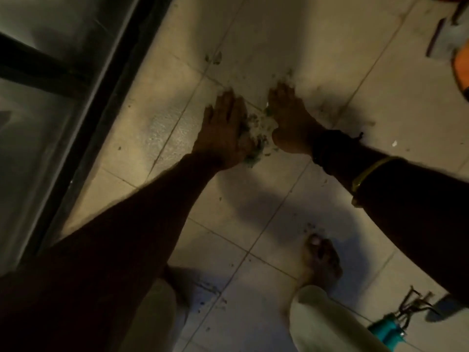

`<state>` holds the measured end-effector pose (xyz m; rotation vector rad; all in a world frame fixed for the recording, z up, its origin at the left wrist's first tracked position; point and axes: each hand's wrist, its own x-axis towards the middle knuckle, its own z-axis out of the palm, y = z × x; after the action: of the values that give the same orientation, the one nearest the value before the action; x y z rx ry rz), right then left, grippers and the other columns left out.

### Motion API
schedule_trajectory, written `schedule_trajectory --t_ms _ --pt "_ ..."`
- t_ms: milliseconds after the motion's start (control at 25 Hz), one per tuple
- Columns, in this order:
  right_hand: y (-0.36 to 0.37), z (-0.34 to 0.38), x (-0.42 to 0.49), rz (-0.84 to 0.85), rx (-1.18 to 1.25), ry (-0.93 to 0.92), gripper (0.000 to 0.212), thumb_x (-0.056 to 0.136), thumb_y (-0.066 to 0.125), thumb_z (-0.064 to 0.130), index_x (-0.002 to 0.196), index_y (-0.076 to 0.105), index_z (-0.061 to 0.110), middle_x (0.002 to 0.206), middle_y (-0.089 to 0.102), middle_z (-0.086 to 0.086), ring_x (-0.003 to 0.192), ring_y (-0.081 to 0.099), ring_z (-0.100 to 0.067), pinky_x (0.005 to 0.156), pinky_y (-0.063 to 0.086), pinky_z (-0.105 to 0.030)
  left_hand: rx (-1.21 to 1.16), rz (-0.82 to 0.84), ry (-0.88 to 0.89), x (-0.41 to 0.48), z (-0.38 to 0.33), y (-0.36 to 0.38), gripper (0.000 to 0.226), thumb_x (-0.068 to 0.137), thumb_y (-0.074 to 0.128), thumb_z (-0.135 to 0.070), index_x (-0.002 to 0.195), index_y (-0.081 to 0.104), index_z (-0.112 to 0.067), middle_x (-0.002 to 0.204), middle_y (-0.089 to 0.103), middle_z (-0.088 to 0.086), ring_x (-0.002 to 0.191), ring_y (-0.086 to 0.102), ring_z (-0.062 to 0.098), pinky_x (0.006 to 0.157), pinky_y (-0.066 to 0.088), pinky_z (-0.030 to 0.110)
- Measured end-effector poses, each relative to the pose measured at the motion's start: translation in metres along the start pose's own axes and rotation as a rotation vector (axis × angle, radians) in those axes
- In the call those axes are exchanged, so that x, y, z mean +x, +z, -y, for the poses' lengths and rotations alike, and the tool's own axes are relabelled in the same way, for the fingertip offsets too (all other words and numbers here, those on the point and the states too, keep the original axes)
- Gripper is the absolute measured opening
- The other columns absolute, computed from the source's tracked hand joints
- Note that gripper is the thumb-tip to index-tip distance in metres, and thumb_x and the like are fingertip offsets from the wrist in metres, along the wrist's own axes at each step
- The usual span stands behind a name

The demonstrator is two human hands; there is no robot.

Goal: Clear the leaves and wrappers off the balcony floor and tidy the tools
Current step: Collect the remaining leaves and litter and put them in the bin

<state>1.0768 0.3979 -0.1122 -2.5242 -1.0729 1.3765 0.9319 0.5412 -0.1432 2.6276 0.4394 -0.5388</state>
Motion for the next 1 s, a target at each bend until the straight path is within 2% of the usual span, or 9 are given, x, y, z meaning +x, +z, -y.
schedule_trajectory --t_ms 80,200,280,360,520,600,720,880,1000 --pt "0.037 0.008 -0.005 -0.069 -0.070 -0.065 0.077 0.096 0.036 0.025 0.160 -0.001 0.002 0.168 -0.010 -0.021 0.155 -0.012 -0.037 0.127 -0.002 -0.050 -0.025 0.014 0.115 -0.012 -0.009 0.020 0.095 0.093 0.029 -0.066 0.158 0.015 0.001 0.165 0.006 0.024 0.154 0.004 0.037 0.124 0.009 0.056" --pt "0.082 0.011 -0.042 -0.117 0.084 -0.220 0.080 0.081 0.017 0.024 0.158 0.022 -0.001 0.167 0.013 -0.019 0.156 0.008 -0.033 0.128 0.008 -0.045 -0.108 0.025 0.247 -0.057 -0.014 0.039 0.088 0.098 0.021 -0.064 0.157 0.017 0.001 0.165 0.012 0.022 0.155 0.008 0.034 0.123 0.015 0.053" --pt "0.084 0.000 -0.053 -0.296 0.321 -0.117 0.066 0.085 0.033 0.010 0.150 0.043 -0.002 0.157 0.039 -0.021 0.148 0.034 -0.035 0.123 0.027 -0.046 -0.140 -0.035 0.159 -0.076 -0.006 0.040 0.089 0.096 0.034 -0.066 0.157 0.023 -0.002 0.164 0.021 0.020 0.152 0.019 0.035 0.122 0.023 0.050" --pt "0.079 -0.013 -0.051 -0.513 0.360 0.037 0.055 0.089 0.053 0.009 0.144 0.052 -0.001 0.143 0.054 -0.023 0.134 0.051 -0.039 0.112 0.043 -0.051 -0.103 -0.104 -0.011 -0.079 -0.003 0.036 0.091 0.086 0.065 -0.056 0.155 0.031 -0.008 0.158 0.033 0.018 0.142 0.035 0.036 0.112 0.034 0.046" --pt "0.091 0.001 -0.039 -0.263 0.181 0.030 0.088 0.079 0.084 0.023 0.153 0.040 0.004 0.148 0.042 -0.022 0.137 0.042 -0.040 0.113 0.042 -0.045 -0.119 -0.165 -0.078 -0.067 -0.011 0.036 0.074 0.077 0.082 -0.027 0.141 0.051 -0.005 0.134 0.051 0.019 0.114 0.053 0.037 0.083 0.055 0.043" --pt "0.100 0.012 -0.032 -0.244 0.114 -0.019 0.093 0.078 0.084 0.025 0.155 0.036 0.006 0.150 0.038 -0.020 0.137 0.042 -0.038 0.111 0.043 -0.045 -0.226 -0.165 -0.104 -0.065 -0.016 0.040 0.069 0.082 0.078 -0.023 0.142 0.050 -0.005 0.133 0.051 0.019 0.114 0.054 0.036 0.082 0.056 0.041" --pt "0.112 0.026 -0.029 -0.385 0.167 -0.025 0.065 0.090 0.071 0.018 0.149 0.046 0.006 0.143 0.046 -0.017 0.128 0.050 -0.033 0.106 0.047 -0.040 -0.339 -0.198 -0.156 -0.064 -0.028 0.044 0.053 0.089 0.070 -0.014 0.139 0.054 -0.006 0.128 0.055 0.017 0.108 0.061 0.032 0.084 0.057 0.039" --pt "0.130 0.048 -0.031 -0.582 0.415 0.079 0.030 0.094 0.063 0.009 0.123 0.070 0.009 0.120 0.065 -0.010 0.109 0.062 -0.022 0.095 0.046 -0.021 -0.450 -0.255 -0.195 -0.065 -0.044 0.043 0.026 0.088 0.059 0.000 0.110 0.070 -0.009 0.101 0.066 0.010 0.089 0.062 0.024 0.070 0.042 0.025" --pt "0.139 0.049 -0.035 -0.619 0.512 0.136 0.026 0.088 0.068 0.005 0.111 0.077 0.012 0.105 0.075 -0.006 0.099 0.069 -0.021 0.090 0.057 -0.032 -0.629 -0.226 -0.286 -0.076 -0.046 0.040 0.033 0.088 0.058 0.001 0.116 0.073 -0.010 0.106 0.072 0.012 0.097 0.066 0.026 0.083 0.051 0.031"
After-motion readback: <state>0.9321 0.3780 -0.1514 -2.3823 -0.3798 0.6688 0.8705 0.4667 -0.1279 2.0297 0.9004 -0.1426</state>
